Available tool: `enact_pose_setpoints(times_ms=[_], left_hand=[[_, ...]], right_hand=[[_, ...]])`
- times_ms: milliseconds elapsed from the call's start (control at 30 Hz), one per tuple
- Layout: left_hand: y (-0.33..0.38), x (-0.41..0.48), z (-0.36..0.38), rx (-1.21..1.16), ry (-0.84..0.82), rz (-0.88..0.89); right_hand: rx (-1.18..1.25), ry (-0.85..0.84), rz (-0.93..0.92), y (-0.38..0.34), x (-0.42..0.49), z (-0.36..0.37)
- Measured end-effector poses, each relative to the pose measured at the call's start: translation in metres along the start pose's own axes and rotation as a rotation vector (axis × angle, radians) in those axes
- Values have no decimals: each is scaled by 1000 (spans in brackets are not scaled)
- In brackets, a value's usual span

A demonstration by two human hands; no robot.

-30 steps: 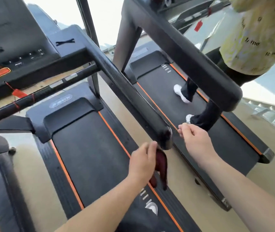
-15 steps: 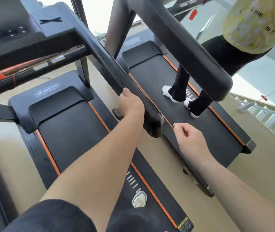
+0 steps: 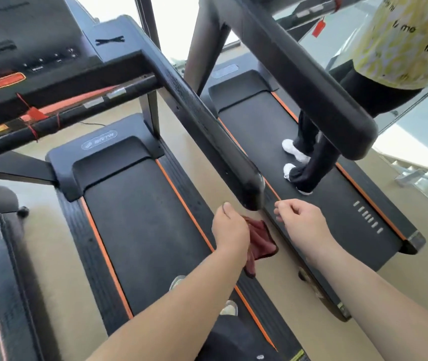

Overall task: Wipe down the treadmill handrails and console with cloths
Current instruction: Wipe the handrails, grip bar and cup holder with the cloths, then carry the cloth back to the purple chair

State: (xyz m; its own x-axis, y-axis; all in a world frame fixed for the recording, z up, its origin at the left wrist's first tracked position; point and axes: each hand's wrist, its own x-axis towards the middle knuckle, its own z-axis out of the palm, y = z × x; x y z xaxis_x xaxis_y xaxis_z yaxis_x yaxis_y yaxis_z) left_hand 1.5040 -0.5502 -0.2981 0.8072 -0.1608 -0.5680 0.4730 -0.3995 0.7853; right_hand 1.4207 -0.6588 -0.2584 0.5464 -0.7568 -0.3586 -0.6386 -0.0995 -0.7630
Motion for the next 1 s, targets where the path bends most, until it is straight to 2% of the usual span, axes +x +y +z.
enact_pose_setpoints(times_ms=[67, 133, 267, 333, 400, 567, 667, 833, 900, 1000], left_hand=[[18, 21, 3, -116, 65, -74], [42, 22, 16, -145, -18, -1], [43, 4, 34, 68, -95, 135], [27, -4, 16, 121, -227, 152], [10, -4, -11, 75, -324, 106], [-25, 0, -68, 125, -144, 79], [-21, -26, -73, 94, -265, 45], [-17, -55, -52, 206, -445, 137], [-17, -65, -37, 285, -569, 183], [-27, -82, -12, 481, -905, 273]], right_hand=[[4, -13, 14, 2, -1, 2], [11, -20, 12, 4, -3, 3], [-11, -22, -31, 6, -6, 0], [10, -21, -11, 10, -4, 0], [26, -41, 23, 11, -4, 4], [123, -172, 118, 13, -20, 32], [168, -254, 173, 15, -32, 44], [250, -297, 216, 31, -55, 30], [355, -225, 268, 44, -66, 13], [519, -18, 394, 79, -92, -16]])
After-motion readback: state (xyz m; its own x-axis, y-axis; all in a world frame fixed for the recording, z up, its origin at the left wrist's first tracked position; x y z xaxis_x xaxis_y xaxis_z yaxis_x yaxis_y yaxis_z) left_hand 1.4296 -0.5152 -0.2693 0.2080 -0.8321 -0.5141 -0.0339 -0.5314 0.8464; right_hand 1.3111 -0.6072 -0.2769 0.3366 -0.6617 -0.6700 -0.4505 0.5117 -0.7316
